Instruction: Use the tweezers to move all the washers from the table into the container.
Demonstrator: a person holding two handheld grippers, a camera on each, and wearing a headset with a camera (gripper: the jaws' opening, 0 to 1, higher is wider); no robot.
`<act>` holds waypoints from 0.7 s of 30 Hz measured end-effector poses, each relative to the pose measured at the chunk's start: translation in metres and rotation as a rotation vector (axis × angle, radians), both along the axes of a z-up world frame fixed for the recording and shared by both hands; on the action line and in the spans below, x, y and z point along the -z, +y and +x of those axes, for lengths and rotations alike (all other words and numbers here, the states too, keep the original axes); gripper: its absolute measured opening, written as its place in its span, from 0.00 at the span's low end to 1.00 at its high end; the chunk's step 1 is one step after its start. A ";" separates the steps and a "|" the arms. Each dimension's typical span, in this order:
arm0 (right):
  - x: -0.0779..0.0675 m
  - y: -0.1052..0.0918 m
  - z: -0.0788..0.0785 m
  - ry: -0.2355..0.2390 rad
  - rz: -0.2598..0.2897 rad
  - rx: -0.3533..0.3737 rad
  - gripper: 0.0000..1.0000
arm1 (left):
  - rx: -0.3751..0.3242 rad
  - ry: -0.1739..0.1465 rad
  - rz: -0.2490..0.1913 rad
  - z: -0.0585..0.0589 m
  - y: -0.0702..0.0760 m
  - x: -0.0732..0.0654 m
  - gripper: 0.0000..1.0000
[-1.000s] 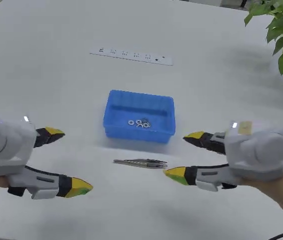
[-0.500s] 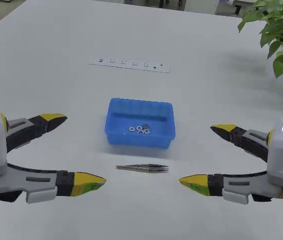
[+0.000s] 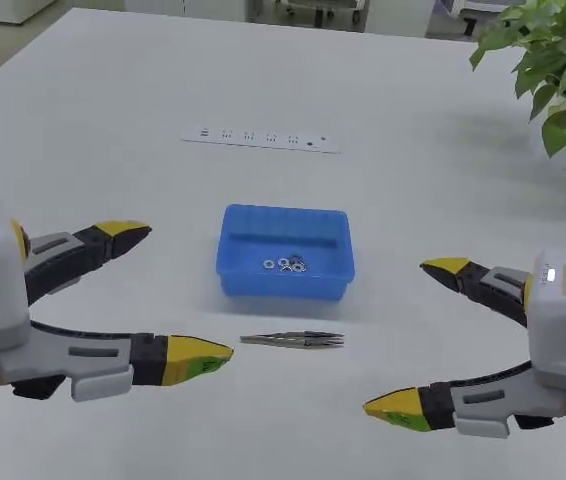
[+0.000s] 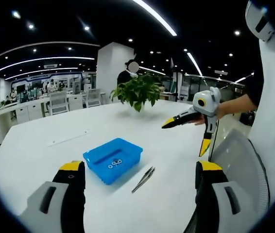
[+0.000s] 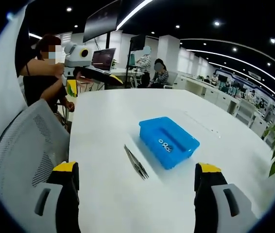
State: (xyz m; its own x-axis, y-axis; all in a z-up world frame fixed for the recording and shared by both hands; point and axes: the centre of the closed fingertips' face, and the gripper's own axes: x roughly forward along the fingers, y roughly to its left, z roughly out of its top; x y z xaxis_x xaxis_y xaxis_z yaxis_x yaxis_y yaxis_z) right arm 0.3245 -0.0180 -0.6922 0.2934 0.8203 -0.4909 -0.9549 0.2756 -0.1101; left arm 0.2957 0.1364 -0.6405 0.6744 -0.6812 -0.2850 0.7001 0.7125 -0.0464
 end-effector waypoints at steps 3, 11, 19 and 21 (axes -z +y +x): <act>-0.004 -0.002 0.002 -0.008 0.004 0.012 1.00 | 0.005 0.003 0.031 -0.005 0.000 0.003 1.00; -0.006 -0.004 0.002 -0.014 0.007 0.030 1.00 | -0.013 0.021 0.045 -0.013 0.007 0.009 1.00; -0.008 -0.002 -0.002 0.005 0.026 0.034 1.00 | -0.090 0.002 -0.059 -0.010 0.015 -0.006 1.00; -0.010 -0.002 -0.001 0.008 0.037 0.039 1.00 | -0.088 0.005 -0.061 -0.010 0.013 -0.006 1.00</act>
State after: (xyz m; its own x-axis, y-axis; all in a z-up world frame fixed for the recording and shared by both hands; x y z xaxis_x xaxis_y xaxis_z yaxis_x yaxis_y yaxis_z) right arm 0.3232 -0.0199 -0.6819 0.3214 0.8261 -0.4628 -0.9443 0.3162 -0.0913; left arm 0.2856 0.1498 -0.6345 0.7308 -0.6357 -0.2485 0.6348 0.7668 -0.0948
